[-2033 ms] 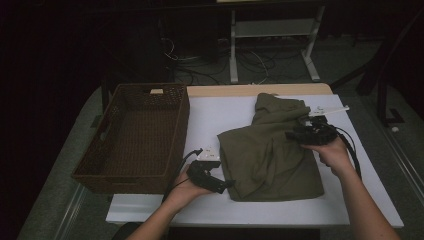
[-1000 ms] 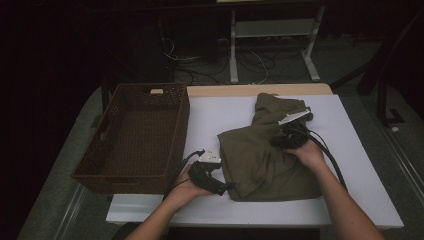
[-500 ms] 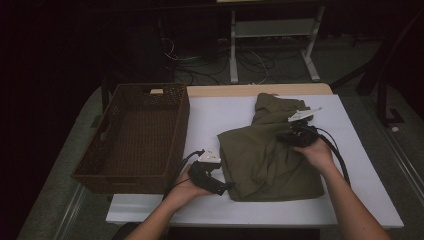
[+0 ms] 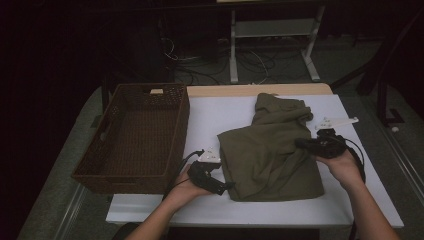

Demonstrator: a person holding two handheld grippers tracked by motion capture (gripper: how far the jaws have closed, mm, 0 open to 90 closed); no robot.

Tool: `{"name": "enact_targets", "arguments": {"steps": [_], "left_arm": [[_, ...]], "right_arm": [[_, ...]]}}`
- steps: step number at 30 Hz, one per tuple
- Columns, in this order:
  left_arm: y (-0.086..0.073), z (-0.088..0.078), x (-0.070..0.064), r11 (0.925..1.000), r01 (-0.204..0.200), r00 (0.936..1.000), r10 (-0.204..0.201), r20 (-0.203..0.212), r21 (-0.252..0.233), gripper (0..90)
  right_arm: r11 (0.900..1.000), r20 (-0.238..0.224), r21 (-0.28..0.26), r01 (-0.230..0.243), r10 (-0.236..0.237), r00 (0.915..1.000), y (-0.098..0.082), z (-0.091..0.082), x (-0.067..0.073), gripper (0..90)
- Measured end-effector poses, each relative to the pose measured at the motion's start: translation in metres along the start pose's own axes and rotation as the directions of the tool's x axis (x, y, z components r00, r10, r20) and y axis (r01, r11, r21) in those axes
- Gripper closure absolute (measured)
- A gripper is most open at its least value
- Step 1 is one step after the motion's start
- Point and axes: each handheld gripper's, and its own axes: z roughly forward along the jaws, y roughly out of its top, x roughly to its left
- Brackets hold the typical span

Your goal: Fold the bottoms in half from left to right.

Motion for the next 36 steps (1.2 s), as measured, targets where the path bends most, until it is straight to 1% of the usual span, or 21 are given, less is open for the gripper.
{"name": "enact_targets", "arguments": {"steps": [3, 8, 12, 17, 21, 25, 28, 30, 31, 32, 33, 34, 36], "left_arm": [[0.0, 0.0, 0.0, 1.0, -0.003, 1.0, 0.003, 0.001, 0.003, 13.0], [0.0, 0.001, -0.001, 1.0, -0.003, 1.0, 0.003, 0.002, 0.005, 13.1], [0.0, 0.002, -0.002, 0.9999, -0.004, 1.0, 0.004, 0.003, 0.011, 13.3], [0.0, 0.003, -0.003, 0.9997, -0.005, 1.0, 0.005, -0.003, 0.022, 13.9], [0.0, 0.004, -0.003, 0.9997, 0.0, 1.0, 0.0, -0.005, 0.025, 14.5], [0.0, 0.005, -0.003, 0.9997, 0.01, 0.9999, -0.01, -0.006, 0.023, 16.8], [0.0, 0.006, -0.003, 0.9995, 0.015, 0.9998, -0.015, -0.011, 0.029, 19.1], [0.0, 0.006, -0.003, 0.9991, 0.018, 0.9998, -0.018, -0.012, 0.038, 21.6], [0.0, 0.007, -0.003, 0.999, 0.023, 0.9996, -0.023, -0.014, 0.039, 23.1], [0.0, 0.007, -0.002, 0.9988, 0.026, 0.9996, -0.026, -0.016, 0.042, 24.6], [0.001, 0.008, -0.002, 0.9986, 0.035, 0.9992, -0.034, -0.02, 0.041, 25.9], [0.001, 0.008, -0.001, 0.9983, 0.042, 0.999, -0.041, -0.02, 0.042, 27.0], [0.003, 0.009, 0.002, 0.9978, 0.051, 0.9984, -0.05, -0.028, 0.042, 29.2]], "right_arm": [[1.0, -0.001, -0.002, 0.0, 0.0, 1.0, -0.008, -0.01, 0.003, 86.5], [1.0, -0.007, 0.008, 0.004, -0.004, 1.0, -0.024, -0.023, 0.01, 86.5], [1.0, -0.01, 0.02, 0.013, -0.013, 0.9999, -0.036, -0.031, 0.014, 86.5], [0.999, -0.015, 0.037, 0.007, -0.006, 0.9999, -0.051, -0.041, 0.018, 86.4], [0.998, -0.023, 0.065, 0.002, -0.001, 0.9997, -0.065, -0.044, 0.02, 86.4], [0.994, -0.027, 0.108, 0.013, -0.01, 0.9996, -0.076, -0.043, 0.023, 86.1], [0.987, -0.014, 0.157, 0.032, -0.03, 0.9994, -0.084, -0.04, 0.024, 85.8], [0.983, -0.017, 0.18, 0.04, -0.038, 0.9991, -0.087, -0.039, 0.024, 85.3], [0.982, -0.023, 0.183, 0.038, -0.034, 0.9992, -0.088, -0.038, 0.024, 85.0], [0.982, -0.027, 0.184, 0.039, -0.034, 0.999, -0.088, -0.038, 0.024, 84.0], [0.982, -0.028, 0.182, 0.04, -0.035, 0.999, -0.088, -0.038, 0.024, 80.6], [0.984, -0.026, 0.172, 0.036, -0.032, 0.9991, -0.086, -0.039, 0.024, 74.4], [0.991, -0.008, 0.134, 0.03, -0.029, 0.9996, -0.082, -0.041, 0.023, 66.1]]}}
